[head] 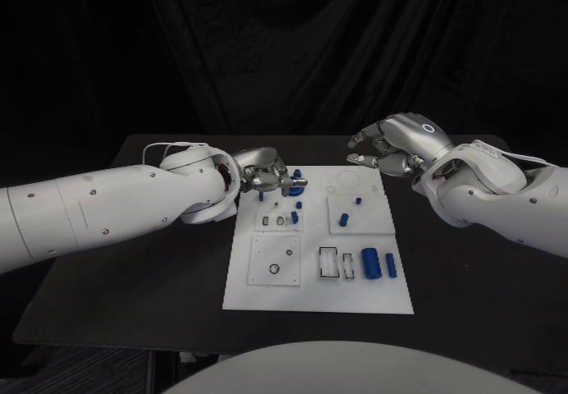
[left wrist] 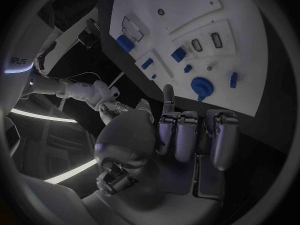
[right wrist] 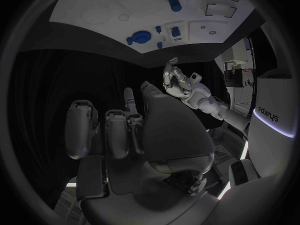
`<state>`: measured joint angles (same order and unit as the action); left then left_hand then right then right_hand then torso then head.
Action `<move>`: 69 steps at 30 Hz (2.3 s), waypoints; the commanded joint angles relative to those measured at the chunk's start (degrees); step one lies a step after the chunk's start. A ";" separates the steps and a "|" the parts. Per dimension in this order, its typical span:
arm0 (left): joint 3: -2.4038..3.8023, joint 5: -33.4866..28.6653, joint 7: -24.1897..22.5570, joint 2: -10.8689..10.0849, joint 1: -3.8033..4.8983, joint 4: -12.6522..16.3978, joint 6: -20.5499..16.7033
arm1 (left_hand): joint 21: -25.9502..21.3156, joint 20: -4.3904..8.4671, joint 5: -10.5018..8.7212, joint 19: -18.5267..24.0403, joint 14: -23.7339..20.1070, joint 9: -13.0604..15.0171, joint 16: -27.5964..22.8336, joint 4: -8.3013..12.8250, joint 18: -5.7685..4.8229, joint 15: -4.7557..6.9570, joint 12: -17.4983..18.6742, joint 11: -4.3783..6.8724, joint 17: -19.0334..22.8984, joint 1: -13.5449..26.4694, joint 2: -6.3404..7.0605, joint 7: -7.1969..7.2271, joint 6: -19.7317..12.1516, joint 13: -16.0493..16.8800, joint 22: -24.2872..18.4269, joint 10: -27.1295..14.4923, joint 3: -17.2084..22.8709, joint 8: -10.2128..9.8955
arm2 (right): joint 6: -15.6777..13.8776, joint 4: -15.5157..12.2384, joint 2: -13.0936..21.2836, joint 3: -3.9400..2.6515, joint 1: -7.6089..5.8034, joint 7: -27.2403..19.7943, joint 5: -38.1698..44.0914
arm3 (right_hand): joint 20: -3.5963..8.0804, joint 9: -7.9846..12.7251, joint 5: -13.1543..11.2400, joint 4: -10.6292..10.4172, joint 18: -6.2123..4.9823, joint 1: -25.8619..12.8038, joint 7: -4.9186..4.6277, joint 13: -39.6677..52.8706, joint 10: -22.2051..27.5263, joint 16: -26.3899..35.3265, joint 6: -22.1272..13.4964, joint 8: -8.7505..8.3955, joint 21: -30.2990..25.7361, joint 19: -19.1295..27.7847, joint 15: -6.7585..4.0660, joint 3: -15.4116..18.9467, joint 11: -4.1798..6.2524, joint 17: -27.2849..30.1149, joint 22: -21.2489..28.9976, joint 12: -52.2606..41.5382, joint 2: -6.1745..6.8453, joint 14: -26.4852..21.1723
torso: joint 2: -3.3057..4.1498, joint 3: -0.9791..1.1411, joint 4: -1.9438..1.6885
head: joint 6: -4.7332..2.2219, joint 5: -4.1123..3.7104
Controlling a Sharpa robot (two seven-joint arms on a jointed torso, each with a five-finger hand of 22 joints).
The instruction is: Assemble the parts on the task board
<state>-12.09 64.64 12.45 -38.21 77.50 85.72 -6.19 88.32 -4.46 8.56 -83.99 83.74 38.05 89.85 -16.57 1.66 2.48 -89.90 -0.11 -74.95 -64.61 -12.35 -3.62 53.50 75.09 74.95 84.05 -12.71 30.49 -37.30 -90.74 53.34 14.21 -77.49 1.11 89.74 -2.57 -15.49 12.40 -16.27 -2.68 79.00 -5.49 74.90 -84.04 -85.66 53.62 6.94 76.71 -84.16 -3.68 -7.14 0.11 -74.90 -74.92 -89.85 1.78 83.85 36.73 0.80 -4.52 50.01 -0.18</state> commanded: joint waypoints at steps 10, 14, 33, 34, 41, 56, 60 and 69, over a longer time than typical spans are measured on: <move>0.06 1.63 15.01 4.08 0.19 -1.93 11.43 | 0.14 1.19 1.51 -2.37 6.26 3.90 0.15 0.13 -0.50 0.85 -0.10 1.05 -15.05 1.15 0.55 1.02 0.73 14.91 10.78 5.95 -1.65 0.42 | 1.94 0.54 -0.38 -0.05 0.67 1.68 -0.04 | -0.05 0.21 0.60 0.19 -0.18 0.21 -0.19 15.10 -5.96 0.17 0.32 -0.37 -0.18 -1.46 0.11 -0.35 -0.34 -11.15 -11.31 -0.15 -0.27 5.14 | -1.11 1.21 1.05 | -0.01 0.20; 0.06 1.64 15.65 5.15 0.16 -2.31 11.21 | 0.08 1.42 3.05 -2.38 6.26 4.87 0.15 0.25 -0.49 1.06 -0.10 1.27 -15.05 0.23 0.65 1.25 1.12 14.91 10.75 5.95 -1.65 -0.01 | 2.21 0.64 -0.57 -0.05 1.01 1.62 -0.04 | -0.06 0.24 0.71 0.21 -0.19 0.27 -0.21 15.10 -5.96 0.18 0.34 -0.38 -0.22 -1.44 0.12 -0.37 -0.37 -11.14 -11.30 -0.15 -0.27 5.13 | -1.21 1.36 1.29 | -0.01 0.68; 0.00 1.64 19.23 7.80 -0.17 -4.86 10.41 | -0.02 2.19 3.68 -2.56 6.26 6.10 0.15 0.37 -0.50 1.85 -0.10 2.04 -15.05 -1.45 0.56 1.97 3.54 14.91 10.82 5.95 -1.44 -2.24 | 2.49 0.70 -0.39 -0.05 1.52 1.76 -0.04 | -0.19 0.49 0.91 0.54 -0.38 0.89 -0.37 14.23 -5.02 1.00 0.41 -0.53 -1.22 -1.11 0.31 -0.41 -0.61 -10.42 -11.01 0.79 0.21 4.94 | -1.45 1.91 1.46 | -0.01 1.30; 0.00 1.64 19.52 7.90 -0.21 -4.95 10.39 | -0.01 2.22 3.71 -2.59 6.26 6.13 0.15 0.44 -0.51 1.88 -0.10 2.07 -15.05 -1.60 0.61 2.00 3.64 14.91 10.85 5.95 -1.39 -2.39 | 2.47 0.73 -0.40 -0.05 1.53 1.76 -0.04 | -0.19 0.49 0.91 0.54 -0.38 0.89 -0.37 14.23 -5.02 1.00 0.41 -0.53 -1.22 -1.11 0.31 -0.41 -0.61 -10.42 -11.01 0.79 0.21 4.94 | -1.45 1.90 1.43 | -0.01 1.29; 0.00 1.64 20.56 8.67 -0.50 -5.53 10.72 | -0.04 2.44 4.05 -2.68 6.26 6.45 0.15 0.84 -0.52 2.10 -0.10 2.29 -15.05 -2.67 0.74 2.21 4.41 14.91 10.90 5.95 -0.93 -3.20 | 2.52 0.87 -0.52 -0.05 1.62 1.69 -0.04 | -0.20 0.51 0.90 0.56 -0.41 0.94 -0.38 14.07 -4.85 1.11 0.44 -0.53 -1.33 -1.07 0.32 -0.41 -0.63 -10.33 -10.98 0.96 0.25 4.92 | -1.30 1.75 1.48 | -0.01 1.47; 0.00 1.64 20.80 9.55 -2.58 -6.83 10.00 | -0.12 2.63 5.37 -2.65 6.26 6.79 0.15 0.90 -0.50 2.26 -0.10 2.41 -15.05 -3.25 0.98 2.29 4.83 14.91 10.82 5.95 -0.60 -4.21 | 2.43 1.16 -0.86 -0.05 1.99 0.80 -0.04 | -0.25 0.56 1.09 0.46 -0.42 0.90 -0.44 13.92 -4.69 1.19 0.61 -0.51 -1.40 -1.05 0.40 -0.39 -0.76 -10.26 -10.96 1.12 0.29 4.90 | -1.37 1.69 1.44 | -0.01 1.90; 0.00 1.64 20.84 9.70 -2.94 -7.25 9.97 | -0.14 2.66 5.69 -2.65 6.26 6.89 0.15 1.01 -0.50 2.29 -0.10 2.44 -15.05 -3.51 1.04 2.33 4.96 14.91 10.81 5.95 -0.44 -4.45 | 2.40 1.10 -0.90 -0.05 2.08 0.68 -0.04 | -0.26 0.57 1.14 0.44 -0.42 0.88 -0.45 13.90 -4.67 1.22 0.64 -0.50 -1.44 -1.04 0.42 -0.39 -0.78 -10.23 -10.95 1.15 0.30 4.89 | -1.38 1.72 1.46 | -0.01 1.74; 0.00 1.64 20.80 10.22 -3.38 -7.77 9.82 | -0.24 2.70 5.87 -2.51 6.26 7.00 0.15 1.09 -0.45 2.32 -0.10 2.47 -15.05 -3.78 0.98 2.36 5.10 14.91 10.63 5.95 -0.22 -4.69 | 2.42 1.12 -0.76 -0.05 2.11 0.66 -0.04 | -0.30 0.61 1.28 0.36 -0.42 0.84 -0.47 13.86 -4.63 1.29 0.75 -0.49 -1.44 -1.04 0.47 -0.38 -0.85 -10.17 -10.95 1.19 0.31 4.88 | -1.37 1.68 1.35 | -0.01 1.86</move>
<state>-12.14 66.28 33.38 -28.17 74.25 77.96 4.08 88.30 -2.04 14.12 -83.96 83.84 44.98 89.85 -15.48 1.69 4.40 -90.08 1.90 -74.91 -67.80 -11.29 -1.24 58.36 75.06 74.91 84.03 -13.32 25.96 -34.86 -89.60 52.53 14.21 -75.53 1.67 89.60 -2.57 -14.95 13.29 -15.88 -2.68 79.39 -5.90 74.92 -84.03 -84.73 54.02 6.70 75.42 -84.16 -3.52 -7.52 -0.32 -74.90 -74.93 -89.03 2.18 84.01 35.36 2.49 -3.14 50.01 1.59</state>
